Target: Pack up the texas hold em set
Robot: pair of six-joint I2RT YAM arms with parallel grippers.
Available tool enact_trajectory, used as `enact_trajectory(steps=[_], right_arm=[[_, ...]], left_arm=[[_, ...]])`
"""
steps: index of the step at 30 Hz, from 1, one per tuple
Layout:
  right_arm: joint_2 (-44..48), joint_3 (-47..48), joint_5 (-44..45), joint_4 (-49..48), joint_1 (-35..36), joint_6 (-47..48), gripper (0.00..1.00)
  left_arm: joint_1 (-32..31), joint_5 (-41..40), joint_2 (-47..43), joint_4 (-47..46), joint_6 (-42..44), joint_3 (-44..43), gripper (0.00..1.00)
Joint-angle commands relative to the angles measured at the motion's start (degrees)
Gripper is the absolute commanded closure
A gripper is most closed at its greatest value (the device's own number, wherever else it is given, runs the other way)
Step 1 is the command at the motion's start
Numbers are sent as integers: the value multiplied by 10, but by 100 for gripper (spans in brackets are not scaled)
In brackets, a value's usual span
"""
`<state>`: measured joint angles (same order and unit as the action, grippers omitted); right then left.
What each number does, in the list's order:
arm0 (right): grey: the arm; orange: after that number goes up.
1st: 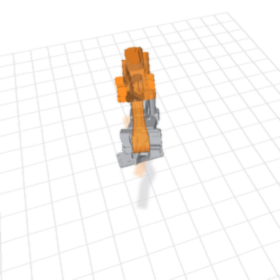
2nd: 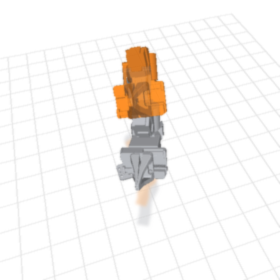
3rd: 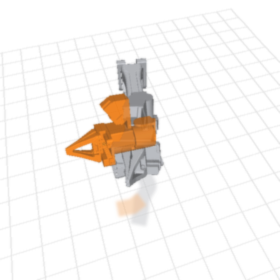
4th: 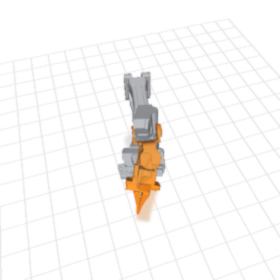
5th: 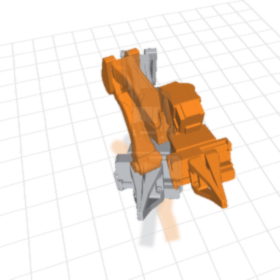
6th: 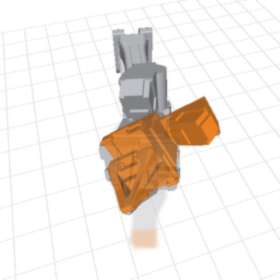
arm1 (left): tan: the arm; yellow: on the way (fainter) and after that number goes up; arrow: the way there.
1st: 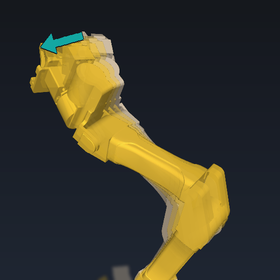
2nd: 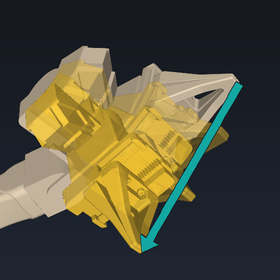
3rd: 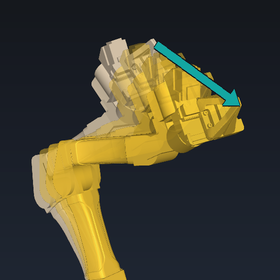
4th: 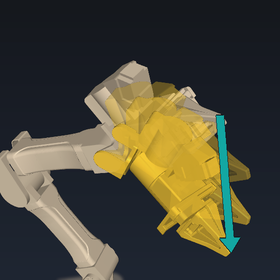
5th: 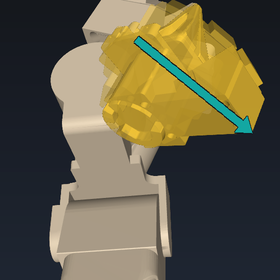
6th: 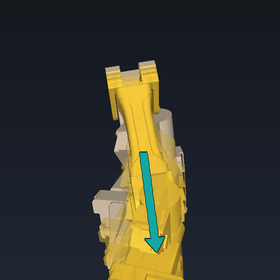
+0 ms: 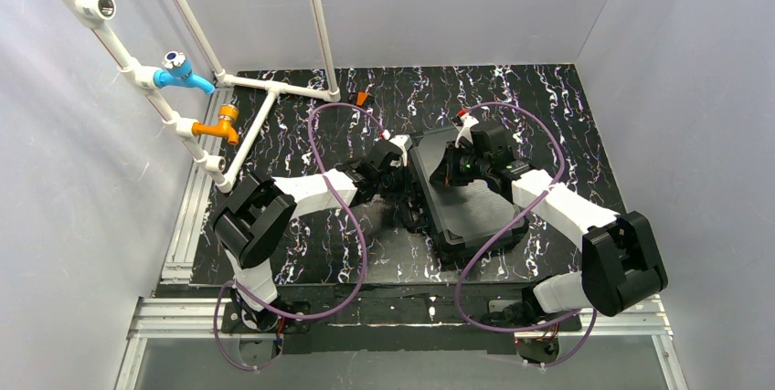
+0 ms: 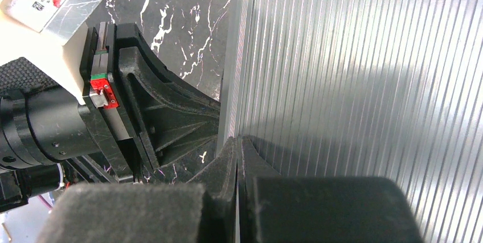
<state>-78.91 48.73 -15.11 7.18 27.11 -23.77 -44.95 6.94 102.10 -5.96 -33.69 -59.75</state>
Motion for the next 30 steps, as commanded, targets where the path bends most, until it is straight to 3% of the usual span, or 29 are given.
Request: enact_trajectory(steps=[1,30], right_arm=[[-38,-46,54,120,-1,31,99],[-45,-45,52,117,-1,30,99]], left_arm=[[-1,3,-31,2,-6,2,100],[-15,-25,35,38,-4,-15,100]])
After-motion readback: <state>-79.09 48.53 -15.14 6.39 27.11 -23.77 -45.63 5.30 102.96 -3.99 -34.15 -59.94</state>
